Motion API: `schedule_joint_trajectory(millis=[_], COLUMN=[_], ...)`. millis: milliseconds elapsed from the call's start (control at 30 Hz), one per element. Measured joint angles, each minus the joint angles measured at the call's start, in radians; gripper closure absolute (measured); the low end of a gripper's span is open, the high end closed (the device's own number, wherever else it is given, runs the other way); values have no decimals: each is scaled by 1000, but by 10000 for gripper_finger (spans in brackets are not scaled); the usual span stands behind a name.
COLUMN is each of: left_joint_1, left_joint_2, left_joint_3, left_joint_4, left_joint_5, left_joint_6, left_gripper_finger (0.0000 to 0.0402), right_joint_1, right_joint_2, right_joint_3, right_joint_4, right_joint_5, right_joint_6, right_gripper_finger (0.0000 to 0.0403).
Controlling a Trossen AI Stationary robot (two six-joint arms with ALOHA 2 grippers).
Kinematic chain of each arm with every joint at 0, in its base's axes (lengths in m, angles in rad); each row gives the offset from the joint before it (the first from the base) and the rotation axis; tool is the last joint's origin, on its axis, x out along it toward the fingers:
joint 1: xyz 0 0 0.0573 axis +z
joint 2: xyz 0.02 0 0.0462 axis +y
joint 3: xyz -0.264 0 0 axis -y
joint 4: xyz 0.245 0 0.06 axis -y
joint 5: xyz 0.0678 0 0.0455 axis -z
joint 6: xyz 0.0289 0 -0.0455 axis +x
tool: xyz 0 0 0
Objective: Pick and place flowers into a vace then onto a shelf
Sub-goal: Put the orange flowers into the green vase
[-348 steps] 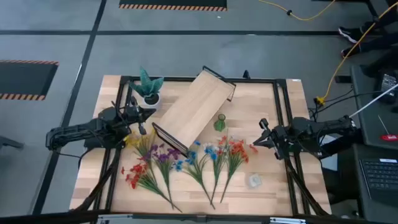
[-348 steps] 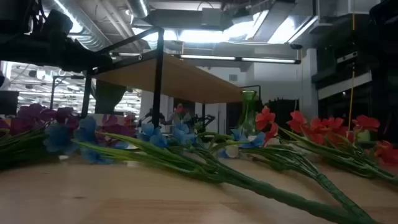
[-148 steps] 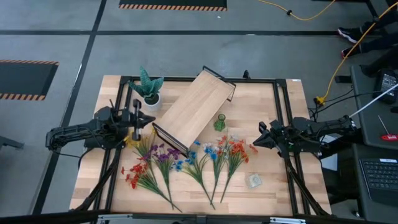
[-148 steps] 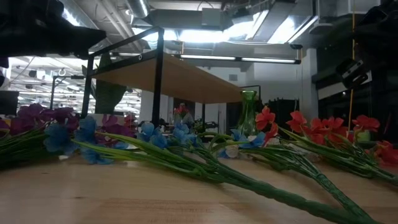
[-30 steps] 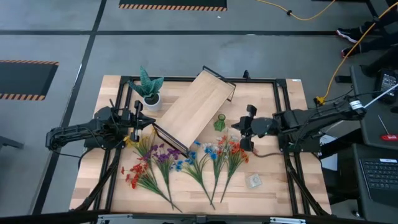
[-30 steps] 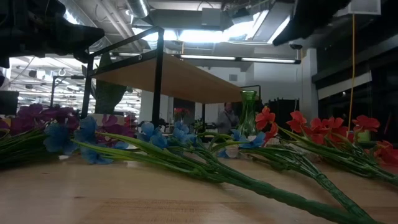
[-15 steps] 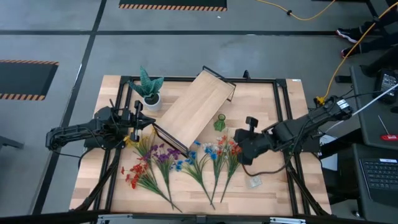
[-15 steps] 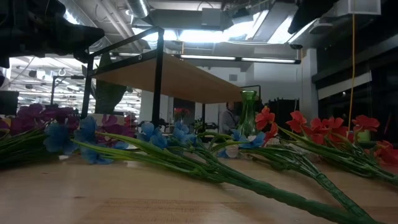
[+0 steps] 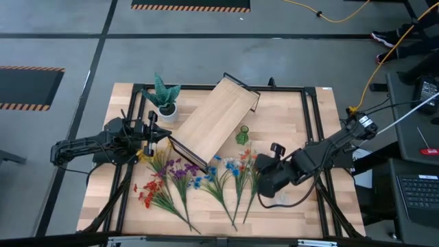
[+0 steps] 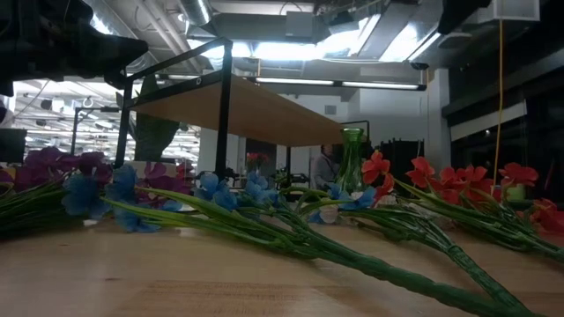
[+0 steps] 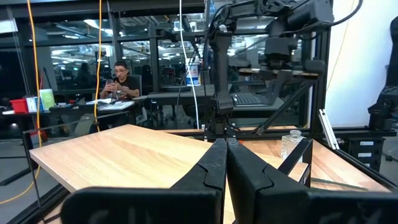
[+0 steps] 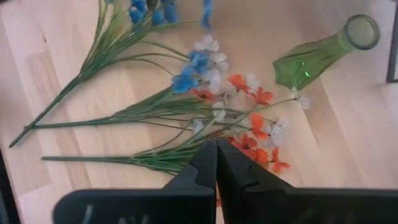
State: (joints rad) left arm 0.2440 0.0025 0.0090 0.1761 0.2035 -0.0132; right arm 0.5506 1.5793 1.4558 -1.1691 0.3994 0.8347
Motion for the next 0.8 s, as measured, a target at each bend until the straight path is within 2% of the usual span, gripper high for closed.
schedule_joint_trajectory(millis=[300,533,800], left_joint_1=[0,0,0], left_joint_2=[0,0,0], left_joint_3=[0,0,0], left_joint_4=[0,0,0], left_joint_5=[0,0,0], left_joint_6=[0,-6,-112], left_gripper_finger=[395,395,396], right_joint_1=[11,4,-24], right_joint_2=[104,111,111], right_joint_3=[90,94,94], right_joint_4=[-63,-70,-14], right_joint_5=[-63,-63,-61], right_joint_6=[50,24,-13], right_gripper_finger=[401,391,389])
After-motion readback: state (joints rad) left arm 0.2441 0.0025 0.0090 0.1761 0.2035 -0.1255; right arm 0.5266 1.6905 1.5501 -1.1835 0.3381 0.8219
